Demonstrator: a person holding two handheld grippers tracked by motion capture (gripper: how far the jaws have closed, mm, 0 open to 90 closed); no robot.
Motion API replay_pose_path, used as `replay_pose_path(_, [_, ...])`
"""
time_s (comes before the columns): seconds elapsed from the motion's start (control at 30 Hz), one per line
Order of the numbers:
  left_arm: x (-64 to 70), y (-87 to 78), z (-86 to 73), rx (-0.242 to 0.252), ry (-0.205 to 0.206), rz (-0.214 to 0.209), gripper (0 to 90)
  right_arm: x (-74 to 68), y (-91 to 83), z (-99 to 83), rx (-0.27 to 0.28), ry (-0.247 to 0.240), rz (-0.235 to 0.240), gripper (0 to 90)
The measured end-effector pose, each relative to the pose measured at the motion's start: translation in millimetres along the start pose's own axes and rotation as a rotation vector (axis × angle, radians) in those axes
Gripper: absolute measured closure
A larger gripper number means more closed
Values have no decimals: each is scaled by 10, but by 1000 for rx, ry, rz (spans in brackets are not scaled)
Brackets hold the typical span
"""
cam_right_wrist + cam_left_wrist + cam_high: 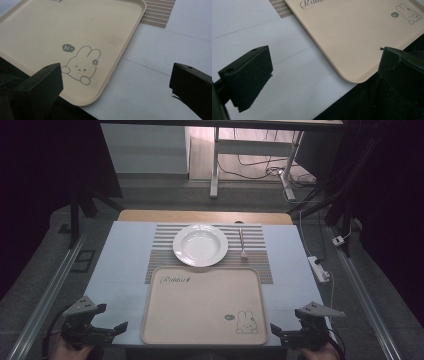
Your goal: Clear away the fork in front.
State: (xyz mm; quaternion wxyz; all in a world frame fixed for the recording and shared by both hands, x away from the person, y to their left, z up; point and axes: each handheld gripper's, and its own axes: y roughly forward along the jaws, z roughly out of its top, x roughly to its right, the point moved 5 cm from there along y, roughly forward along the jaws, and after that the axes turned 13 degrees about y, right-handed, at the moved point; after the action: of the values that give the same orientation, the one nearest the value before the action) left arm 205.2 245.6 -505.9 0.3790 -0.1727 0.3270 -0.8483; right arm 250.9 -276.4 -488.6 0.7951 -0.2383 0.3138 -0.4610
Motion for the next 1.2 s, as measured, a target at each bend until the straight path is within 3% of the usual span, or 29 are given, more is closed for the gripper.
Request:
replay_pose_path(0.6, [11,42,2,-36,16,-21,1,-1,18,2,-23,4,28,0])
replay_pose_path(0.93, [5,53,0,-45,14,-51,4,3,27,2,-31,2,20,0])
replay_pose_path(1.2, [5,52,0,-43,15,-50,4,-14,31,1,-36,-10,14,0])
